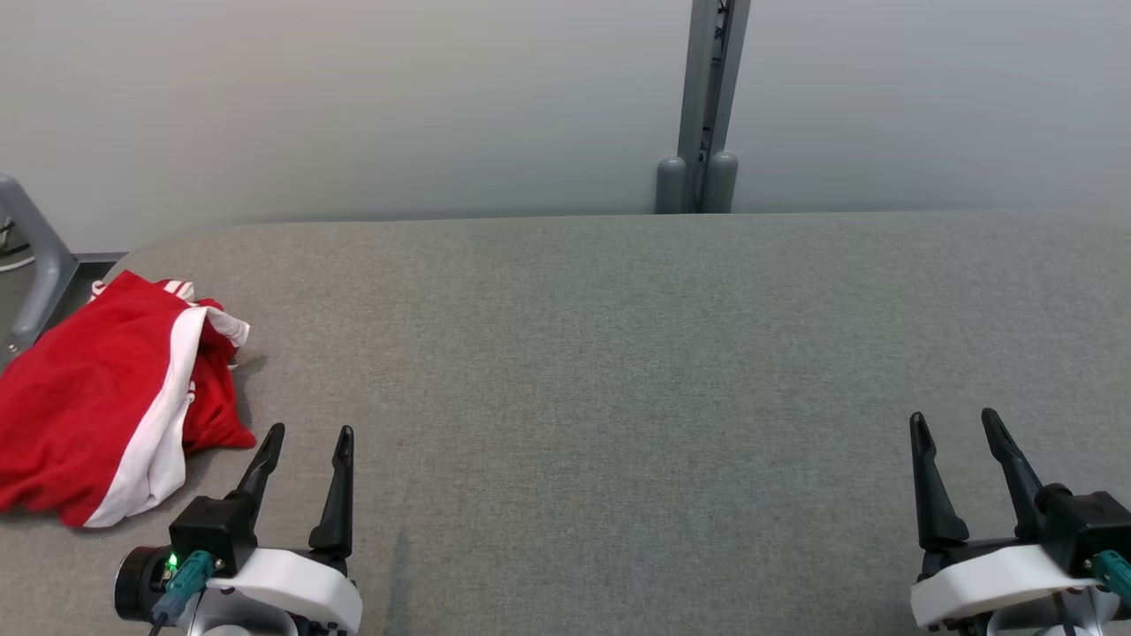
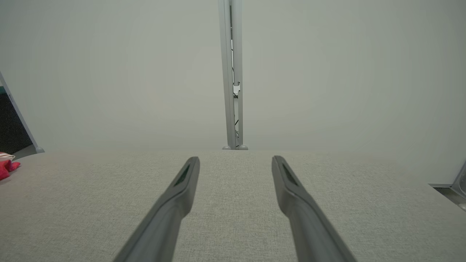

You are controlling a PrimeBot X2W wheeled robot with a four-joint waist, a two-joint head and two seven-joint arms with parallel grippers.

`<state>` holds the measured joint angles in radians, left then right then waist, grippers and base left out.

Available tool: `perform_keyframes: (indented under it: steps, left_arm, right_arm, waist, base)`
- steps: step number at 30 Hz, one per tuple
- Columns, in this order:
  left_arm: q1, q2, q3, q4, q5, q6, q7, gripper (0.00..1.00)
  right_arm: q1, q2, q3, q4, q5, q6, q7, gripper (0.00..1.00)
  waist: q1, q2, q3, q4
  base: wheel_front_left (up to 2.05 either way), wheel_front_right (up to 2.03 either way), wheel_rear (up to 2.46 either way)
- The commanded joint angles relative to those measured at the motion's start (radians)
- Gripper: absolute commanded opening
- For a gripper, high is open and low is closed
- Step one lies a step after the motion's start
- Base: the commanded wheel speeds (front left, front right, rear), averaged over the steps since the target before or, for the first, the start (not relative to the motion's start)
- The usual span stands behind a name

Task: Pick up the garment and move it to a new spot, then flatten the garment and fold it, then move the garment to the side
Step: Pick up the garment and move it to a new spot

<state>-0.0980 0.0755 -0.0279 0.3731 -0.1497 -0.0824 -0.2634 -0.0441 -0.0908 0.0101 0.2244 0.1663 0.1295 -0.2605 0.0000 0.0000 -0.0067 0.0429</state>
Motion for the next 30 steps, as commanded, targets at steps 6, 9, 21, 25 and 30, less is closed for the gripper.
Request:
perform_keyframes:
  steps: [6, 9, 21, 25, 30]
  left_arm:
    - [-0.027, 0.002, 0.016, -0.001, 0.006, 0.001, -0.002, 1.00]
    - [-0.026, 0.003, 0.025, -0.004, 0.006, 0.002, -0.001, 1.00]
    - [0.000, 0.005, 0.070, -0.021, 0.007, 0.013, -0.001, 1.00]
    - [0.005, 0.005, 0.087, -0.024, -0.005, 0.008, -0.001, 1.00]
    - [0.007, 0.009, 0.098, -0.023, 0.004, 0.007, -0.001, 1.00]
  right_arm:
    - [0.005, -0.002, 0.011, -0.025, -0.009, 0.002, -0.006, 1.00]
    - [0.003, 0.000, 0.019, -0.032, -0.011, 0.002, -0.006, 1.00]
    - [-0.008, 0.004, 0.073, -0.053, -0.027, 0.002, -0.006, 1.00]
    - [-0.018, 0.005, 0.087, -0.058, -0.032, 0.002, -0.006, 1.00]
    - [-0.027, 0.004, 0.110, -0.049, -0.040, 0.002, -0.006, 1.00]
  waist:
    - [0.0000, 0.0000, 0.005, 0.092]
    - [0.0000, 0.0000, 0.005, 0.127]
    - [0.0000, 0.0000, 0.001, 0.344]
    - [0.0000, 0.0000, 0.002, 0.390]
    - [0.0000, 0.0000, 0.003, 0.417]
  base:
    - [0.00, 0.00, 0.00]
    - [0.00, 0.00, 0.00]
    - [0.00, 0.00, 0.00]
    - [0.00, 0.00, 0.00]
    - [0.00, 0.00, 0.00]
